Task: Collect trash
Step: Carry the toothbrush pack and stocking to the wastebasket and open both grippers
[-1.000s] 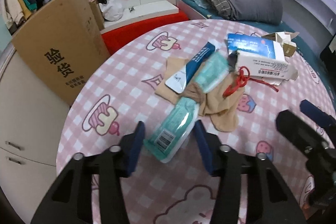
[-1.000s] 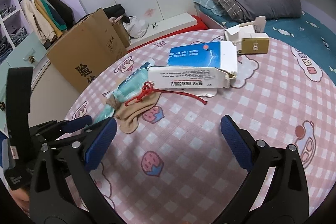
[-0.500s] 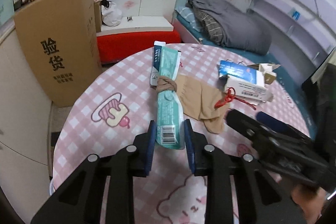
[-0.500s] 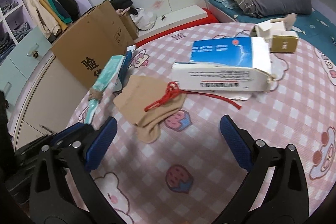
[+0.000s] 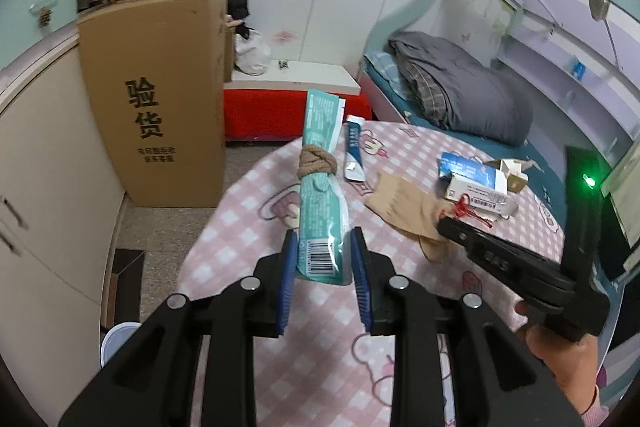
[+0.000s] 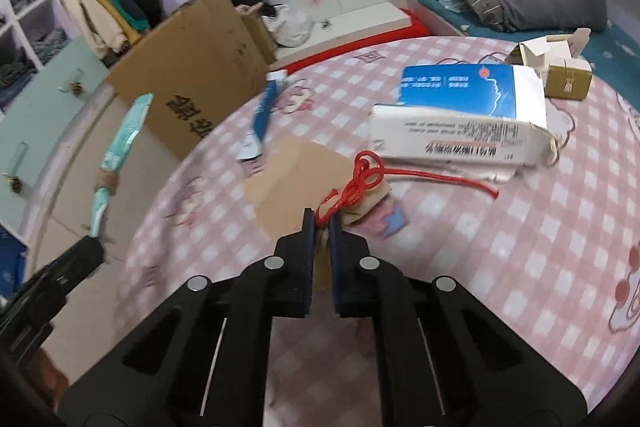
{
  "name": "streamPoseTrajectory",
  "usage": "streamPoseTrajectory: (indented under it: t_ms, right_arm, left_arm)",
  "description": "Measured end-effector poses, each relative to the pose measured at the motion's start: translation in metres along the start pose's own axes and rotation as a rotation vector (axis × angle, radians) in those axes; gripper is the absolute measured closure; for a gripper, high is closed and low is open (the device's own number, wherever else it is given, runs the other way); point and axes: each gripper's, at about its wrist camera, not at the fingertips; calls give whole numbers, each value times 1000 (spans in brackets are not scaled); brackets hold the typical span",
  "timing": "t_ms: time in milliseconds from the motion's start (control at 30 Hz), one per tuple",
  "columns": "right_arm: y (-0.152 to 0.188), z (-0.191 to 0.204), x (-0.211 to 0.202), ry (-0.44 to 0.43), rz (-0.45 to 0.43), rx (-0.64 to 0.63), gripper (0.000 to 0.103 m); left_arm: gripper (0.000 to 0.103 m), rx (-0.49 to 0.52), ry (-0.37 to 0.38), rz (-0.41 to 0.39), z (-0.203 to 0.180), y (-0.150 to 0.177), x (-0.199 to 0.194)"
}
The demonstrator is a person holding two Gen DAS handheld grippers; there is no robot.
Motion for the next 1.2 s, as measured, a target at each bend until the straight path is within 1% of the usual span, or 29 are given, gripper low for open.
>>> streamPoseTrajectory:
  t_ms: [200,433,533,733,833,900,933,1000,1100,1200]
  right_arm:
    - [15,13,-33,-120,-9,26,96]
    - [31,45,-63,-218,-18,14,96]
    - [33,68,-72,-251,-20,-21,96]
    - [37,135,-82,-325,-10,-129,96]
    - [44,183,-74,-369,19,-203,96]
    - [50,207,-66,-391,41,-237,96]
    - [55,225,-59,-406,59,-261,96]
    - [65,248,-46,-423,89,-289,96]
    - [83,283,-14,-452,165,-325,96]
    - [106,318,24,-448,246,-381,96]
  left_arm:
    - [78,-45,0,-11,14,10,-23]
    - [77,-62,3,-40,27,26,-58]
    - [77,-83,-2,-58,39,34,-74]
    - [77,-150,-27,-118,76,44,-114]
    - [77,-190,-60,-143,103,50,-131]
    - [77,-215,-85,-153,123,56,-140]
    - [77,-234,-102,-157,136,60,-145]
    - [77,-269,-130,-155,162,68,-151]
    - [77,-330,-185,-137,205,84,-155]
    - [77,-390,-229,-109,243,101,-152]
Point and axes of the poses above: each gripper's, at about its wrist camera, not at the fingertips, and x roughly the way its jaws point, z to its left, y to its underside, and after that the axes turned 3 degrees about -x, right-handed
